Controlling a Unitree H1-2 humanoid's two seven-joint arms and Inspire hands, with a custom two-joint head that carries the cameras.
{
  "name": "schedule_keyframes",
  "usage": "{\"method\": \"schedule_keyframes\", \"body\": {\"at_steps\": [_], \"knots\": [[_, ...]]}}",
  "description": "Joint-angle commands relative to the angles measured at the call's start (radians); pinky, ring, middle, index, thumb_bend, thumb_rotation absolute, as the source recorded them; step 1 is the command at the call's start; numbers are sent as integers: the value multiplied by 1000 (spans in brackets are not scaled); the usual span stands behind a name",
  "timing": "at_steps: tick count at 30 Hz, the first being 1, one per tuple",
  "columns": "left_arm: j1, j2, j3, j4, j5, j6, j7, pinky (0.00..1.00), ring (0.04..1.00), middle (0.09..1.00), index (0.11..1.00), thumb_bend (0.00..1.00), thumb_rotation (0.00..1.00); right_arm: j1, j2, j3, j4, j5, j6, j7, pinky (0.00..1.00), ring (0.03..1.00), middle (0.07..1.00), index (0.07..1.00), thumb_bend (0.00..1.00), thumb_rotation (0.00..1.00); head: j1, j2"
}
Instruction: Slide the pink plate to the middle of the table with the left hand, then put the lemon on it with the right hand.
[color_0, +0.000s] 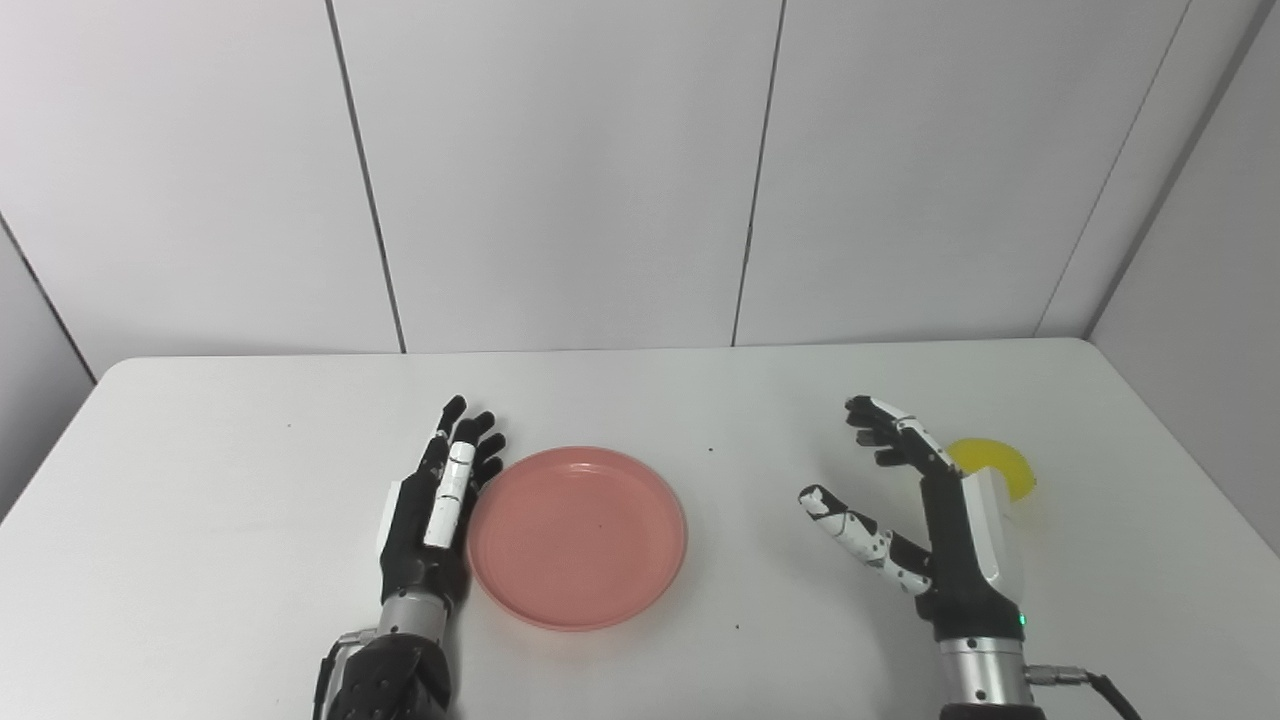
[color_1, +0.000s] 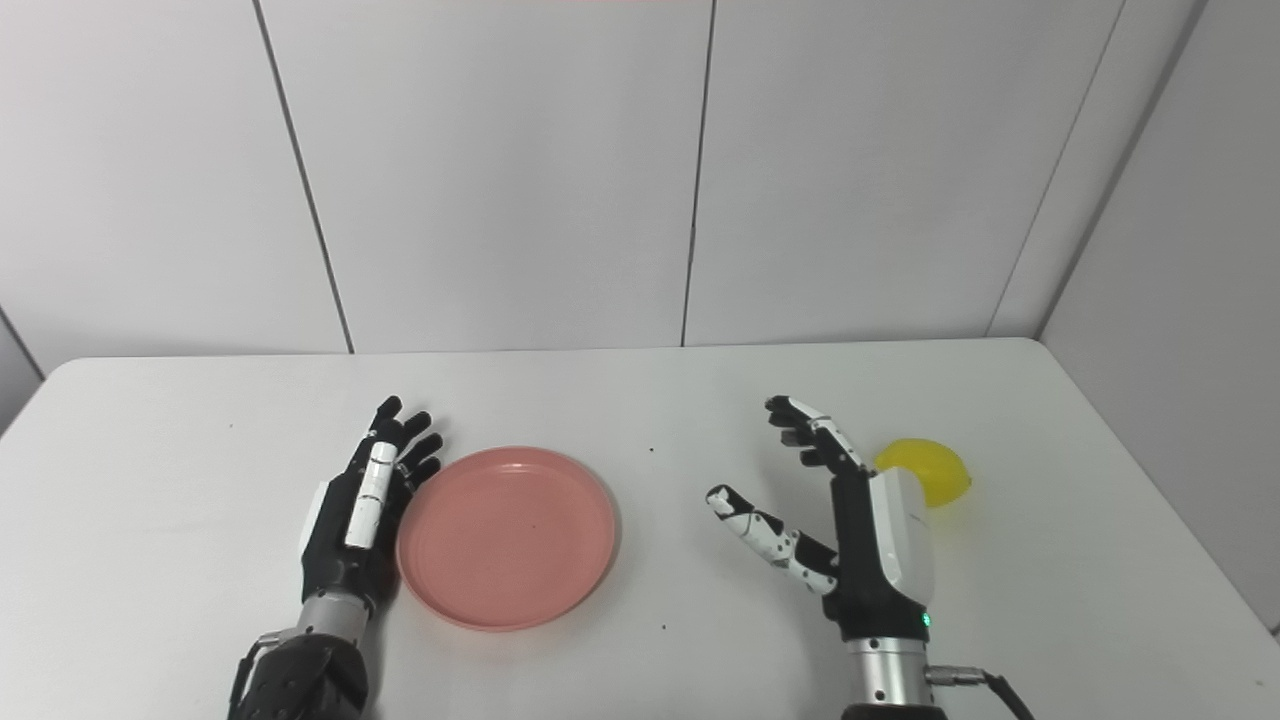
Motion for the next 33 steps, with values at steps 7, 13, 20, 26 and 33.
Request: {"method": "schedule_keyframes", "body": {"at_steps": [7, 13, 20, 26, 33], "knots": [[31, 1, 10, 44, -13, 63, 14, 875, 852, 881, 915, 666, 745, -75, -109, -42, -24, 19, -2, 47, 646, 713, 737, 738, 989, 554, -5, -1], [28, 8, 10, 53, -11, 57, 9, 877, 855, 885, 922, 678, 759, -112, -191, -53, -3, -18, -9, 70, 615, 689, 735, 744, 995, 499, -10, -3], [25, 14, 11, 60, -10, 52, 3, 879, 859, 886, 925, 682, 756, -142, -281, -81, 9, -83, 24, 94, 626, 718, 750, 739, 996, 529, -13, -4], [25, 10, 13, 55, -13, 59, 3, 873, 853, 880, 922, 685, 752, -153, -339, -111, 43, -111, 26, 93, 614, 712, 743, 716, 987, 547, -13, -3], [25, 13, 12, 44, -14, 66, -1, 876, 859, 888, 931, 689, 761, -143, -373, -141, 82, -168, 73, 90, 675, 740, 745, 697, 984, 567, -12, -4]]}}
